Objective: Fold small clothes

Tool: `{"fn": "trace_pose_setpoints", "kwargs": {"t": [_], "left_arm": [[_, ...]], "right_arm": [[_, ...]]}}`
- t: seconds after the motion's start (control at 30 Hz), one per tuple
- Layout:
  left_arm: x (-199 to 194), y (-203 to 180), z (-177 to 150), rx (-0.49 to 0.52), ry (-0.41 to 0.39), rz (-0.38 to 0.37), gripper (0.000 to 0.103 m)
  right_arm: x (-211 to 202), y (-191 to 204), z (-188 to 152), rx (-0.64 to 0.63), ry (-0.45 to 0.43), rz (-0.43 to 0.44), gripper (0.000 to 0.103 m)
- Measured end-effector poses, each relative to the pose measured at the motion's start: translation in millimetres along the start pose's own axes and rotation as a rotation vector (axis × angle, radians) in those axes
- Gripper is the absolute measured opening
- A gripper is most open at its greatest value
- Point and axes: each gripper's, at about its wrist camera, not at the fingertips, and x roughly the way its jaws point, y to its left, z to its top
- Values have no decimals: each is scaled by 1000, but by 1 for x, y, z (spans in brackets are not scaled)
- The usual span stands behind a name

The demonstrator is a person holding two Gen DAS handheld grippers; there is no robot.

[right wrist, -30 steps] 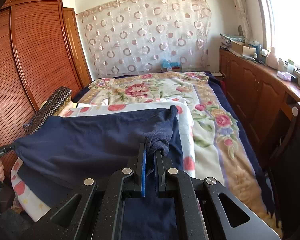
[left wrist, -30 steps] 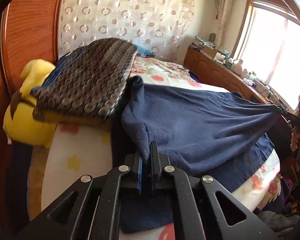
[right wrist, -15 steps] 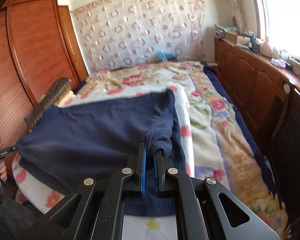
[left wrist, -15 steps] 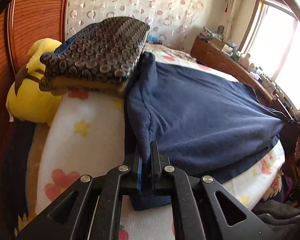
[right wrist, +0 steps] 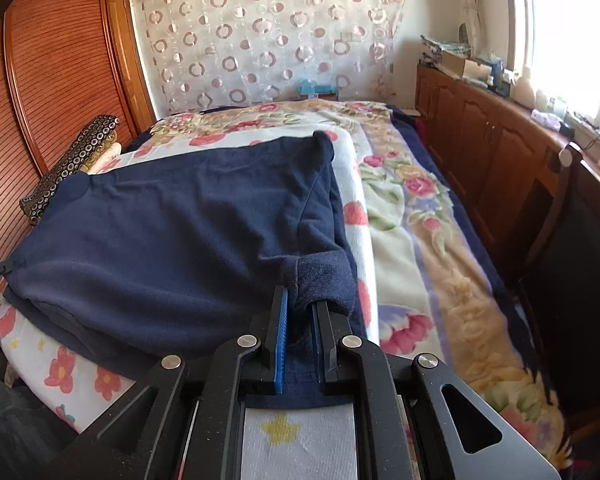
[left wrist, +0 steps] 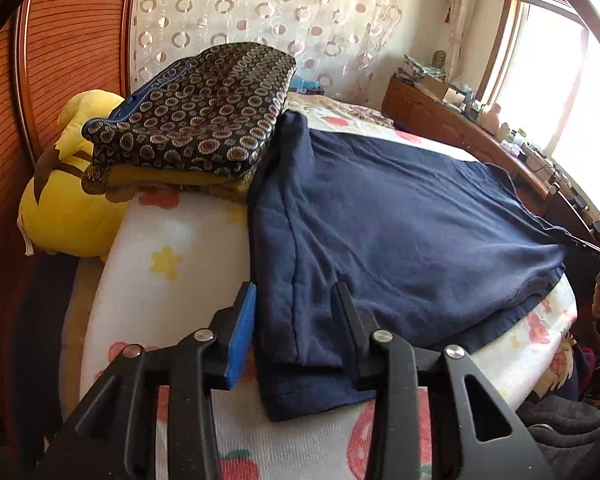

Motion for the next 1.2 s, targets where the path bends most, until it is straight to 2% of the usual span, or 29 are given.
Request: {"fn": "trace_pose_setpoints", "kwargs": {"t": [0.03, 0.1, 0.2, 0.3, 0.53, 0.67, 0.87, 1.1, 1.2], "left_arm": [[0, -1, 1, 7, 0, 5, 45], [-1, -4, 2, 22, -6, 15, 68], [0, -7, 2, 27, -8, 20, 78], [3, -7, 1, 28, 4, 40, 78], [8, -5, -2, 28, 21, 79, 78], [12, -3, -3, 20, 29, 92, 78], [15, 0, -7, 14, 43, 98, 78], [18, 1, -8, 12, 51, 100, 78], [21, 1, -9, 14, 55, 100, 78]], "right_arm": [[-4, 1, 2, -6, -9, -5, 12], [-9, 5, 1, -18, -23, -18, 19], [-17, 12, 0, -42, -41, -38, 29], [-17, 19, -3, -63, -62, -37, 39], [-8, 19, -11, -83, -71, -31, 43], [-1, 22, -15, -100, -57, -10, 49], [16, 36, -12, -95, -45, 23, 50], [36, 40, 14, -130, -38, 53, 50], [49, 32, 39, -154, -46, 23, 50]]}}
